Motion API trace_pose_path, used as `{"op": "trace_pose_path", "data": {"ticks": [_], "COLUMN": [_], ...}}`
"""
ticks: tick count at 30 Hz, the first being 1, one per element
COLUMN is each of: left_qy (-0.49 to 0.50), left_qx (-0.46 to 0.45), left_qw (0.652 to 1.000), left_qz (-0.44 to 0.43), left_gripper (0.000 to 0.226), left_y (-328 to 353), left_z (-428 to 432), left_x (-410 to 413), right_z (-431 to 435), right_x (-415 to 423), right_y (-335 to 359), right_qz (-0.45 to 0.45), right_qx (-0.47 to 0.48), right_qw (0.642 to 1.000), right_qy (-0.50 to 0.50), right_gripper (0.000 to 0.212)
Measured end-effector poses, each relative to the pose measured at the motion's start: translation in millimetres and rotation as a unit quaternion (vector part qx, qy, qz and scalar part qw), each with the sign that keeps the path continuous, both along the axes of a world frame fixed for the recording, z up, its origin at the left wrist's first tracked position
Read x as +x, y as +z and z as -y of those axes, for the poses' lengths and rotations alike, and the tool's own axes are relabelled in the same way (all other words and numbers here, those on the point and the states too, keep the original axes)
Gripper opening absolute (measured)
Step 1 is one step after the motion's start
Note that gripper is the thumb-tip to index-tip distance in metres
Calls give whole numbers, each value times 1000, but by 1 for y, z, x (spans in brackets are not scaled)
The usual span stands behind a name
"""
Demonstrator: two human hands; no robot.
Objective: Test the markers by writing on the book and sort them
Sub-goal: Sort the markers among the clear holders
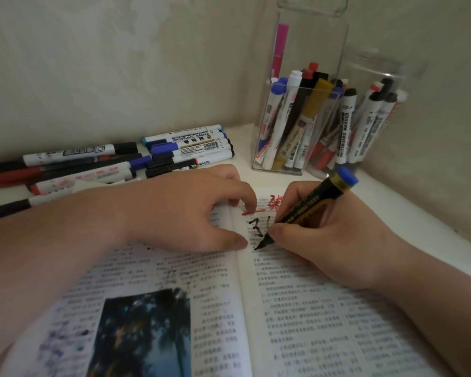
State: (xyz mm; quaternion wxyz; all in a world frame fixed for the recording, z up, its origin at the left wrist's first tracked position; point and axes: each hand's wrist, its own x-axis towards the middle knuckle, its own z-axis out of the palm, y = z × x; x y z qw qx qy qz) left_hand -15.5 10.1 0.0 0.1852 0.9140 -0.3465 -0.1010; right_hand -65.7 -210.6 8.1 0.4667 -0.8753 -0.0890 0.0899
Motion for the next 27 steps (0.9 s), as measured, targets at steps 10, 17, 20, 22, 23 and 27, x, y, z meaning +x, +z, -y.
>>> {"op": "trace_pose_path", "data": {"ticks": [10,17,20,22,23,27], "left_qy": [1,4,2,2,2,2], "left_qx": [1,-4,-2,-4,-5,-5], "left_qw": [1000,1000,1000,1000,1000,1000], "left_qz": [5,0,-1,0,-1,1], "left_gripper": [44,43,44,44,44,45], "left_y": [0,-1,-1,-1,-1,-2], "left_z": [0,-1,-1,-1,-1,-1], "left_x": [-1,-1,0,0,-1,-1], "right_z": [3,6,6,6,6,7], "right_x": [-2,-1,-2,-3,-4,-2], "right_y": [2,1,3,5,6,5], "right_qz": [-17,-3,-22,-52,-54,-6], "right_qx": [18,38,39,57,56,24], "right_qw": [999,999,997,993,993,997], "right_qy": [38,31,60,86,91,66], "right_gripper": [14,15,13,12,12,12]}}
